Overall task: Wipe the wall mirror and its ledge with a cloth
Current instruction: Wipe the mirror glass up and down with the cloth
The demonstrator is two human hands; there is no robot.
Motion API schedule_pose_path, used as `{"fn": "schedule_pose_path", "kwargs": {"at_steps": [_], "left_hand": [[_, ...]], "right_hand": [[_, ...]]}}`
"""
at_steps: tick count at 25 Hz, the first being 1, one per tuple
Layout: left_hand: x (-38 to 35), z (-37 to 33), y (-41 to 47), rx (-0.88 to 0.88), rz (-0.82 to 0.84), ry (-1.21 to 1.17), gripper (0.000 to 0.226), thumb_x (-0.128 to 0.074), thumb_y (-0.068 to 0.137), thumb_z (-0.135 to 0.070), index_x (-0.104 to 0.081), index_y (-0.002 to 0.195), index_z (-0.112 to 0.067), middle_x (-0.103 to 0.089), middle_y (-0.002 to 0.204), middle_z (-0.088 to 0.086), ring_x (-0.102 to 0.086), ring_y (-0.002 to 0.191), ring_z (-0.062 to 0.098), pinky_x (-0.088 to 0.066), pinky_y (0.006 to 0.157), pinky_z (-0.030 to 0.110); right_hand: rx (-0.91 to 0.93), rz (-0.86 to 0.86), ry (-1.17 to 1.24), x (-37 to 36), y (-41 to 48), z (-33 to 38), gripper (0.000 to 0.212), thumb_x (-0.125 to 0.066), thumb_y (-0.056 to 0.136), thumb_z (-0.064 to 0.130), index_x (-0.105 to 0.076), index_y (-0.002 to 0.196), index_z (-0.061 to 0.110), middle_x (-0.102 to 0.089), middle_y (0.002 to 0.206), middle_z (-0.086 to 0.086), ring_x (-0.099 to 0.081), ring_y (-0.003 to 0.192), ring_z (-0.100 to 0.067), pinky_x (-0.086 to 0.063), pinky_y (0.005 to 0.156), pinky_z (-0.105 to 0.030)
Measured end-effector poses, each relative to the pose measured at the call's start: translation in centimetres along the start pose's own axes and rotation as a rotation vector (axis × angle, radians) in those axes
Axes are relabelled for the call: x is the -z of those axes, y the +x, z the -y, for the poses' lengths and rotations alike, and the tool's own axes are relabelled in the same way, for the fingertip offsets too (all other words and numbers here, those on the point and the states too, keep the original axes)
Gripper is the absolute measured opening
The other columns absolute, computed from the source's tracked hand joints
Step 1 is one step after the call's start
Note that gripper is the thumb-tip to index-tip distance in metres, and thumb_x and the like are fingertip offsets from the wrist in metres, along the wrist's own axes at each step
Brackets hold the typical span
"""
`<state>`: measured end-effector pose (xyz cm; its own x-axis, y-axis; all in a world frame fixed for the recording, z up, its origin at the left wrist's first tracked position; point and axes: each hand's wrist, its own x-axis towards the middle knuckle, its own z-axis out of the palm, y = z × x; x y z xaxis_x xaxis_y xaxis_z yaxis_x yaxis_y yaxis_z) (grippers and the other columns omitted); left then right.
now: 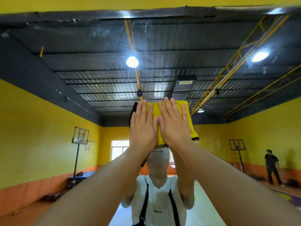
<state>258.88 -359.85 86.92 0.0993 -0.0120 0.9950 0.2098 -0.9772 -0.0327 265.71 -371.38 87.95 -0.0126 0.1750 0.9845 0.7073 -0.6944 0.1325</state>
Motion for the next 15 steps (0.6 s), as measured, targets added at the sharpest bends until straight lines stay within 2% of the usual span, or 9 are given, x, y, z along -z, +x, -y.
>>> {"fn": "schedule_pose_path", "kwargs": {"at_steps": [2, 5, 10, 15], "left_hand": [[-1.3, -0.3, -0.5, 0.039, -0.077, 0.060, 0.060, -0.015, 0.107, -0.042, -0.018, 0.163, -0.020, -0.005, 0.173, 0.003, 0.003, 0.159, 0.018, -0.004, 0.129, 0.043], [-2.8, -3.0, 0.1, 0.075, -0.091, 0.091, 0.061, -0.014, 0.106, -0.044, -0.015, 0.164, -0.024, -0.002, 0.173, 0.002, 0.006, 0.159, 0.018, -0.003, 0.128, 0.045], [-4.5, -7.9, 1.4, 0.033, -0.098, 0.087, 0.060, -0.016, 0.106, -0.047, -0.017, 0.163, -0.031, -0.005, 0.173, 0.004, 0.003, 0.159, 0.021, -0.003, 0.128, 0.049], [-4.6, -7.9, 1.3, 0.024, -0.109, 0.074, 0.056, -0.019, 0.108, -0.045, -0.020, 0.163, -0.032, -0.008, 0.172, 0.002, 0.001, 0.159, 0.019, -0.004, 0.128, 0.047]], "right_hand": [[0.060, -0.040, 0.009, -0.6, 0.1, -1.0, 0.057, -0.017, 0.108, 0.039, -0.027, 0.161, 0.022, -0.018, 0.170, 0.000, -0.007, 0.158, -0.019, -0.003, 0.127, -0.050], [0.124, -0.093, -0.006, -0.6, 0.1, -4.2, 0.056, -0.022, 0.106, 0.037, -0.033, 0.159, 0.023, -0.027, 0.167, 0.001, -0.017, 0.157, -0.019, -0.006, 0.126, -0.049], [0.103, -0.070, -0.032, 0.7, -0.1, -9.8, 0.055, -0.025, 0.107, 0.037, -0.028, 0.161, 0.025, -0.022, 0.169, 0.003, -0.011, 0.157, -0.016, -0.002, 0.128, -0.048], [0.107, -0.080, -0.017, 0.8, -0.1, -10.1, 0.054, -0.026, 0.109, 0.037, -0.026, 0.161, 0.025, -0.019, 0.170, 0.003, -0.007, 0.158, -0.015, 0.001, 0.128, -0.046]]}}
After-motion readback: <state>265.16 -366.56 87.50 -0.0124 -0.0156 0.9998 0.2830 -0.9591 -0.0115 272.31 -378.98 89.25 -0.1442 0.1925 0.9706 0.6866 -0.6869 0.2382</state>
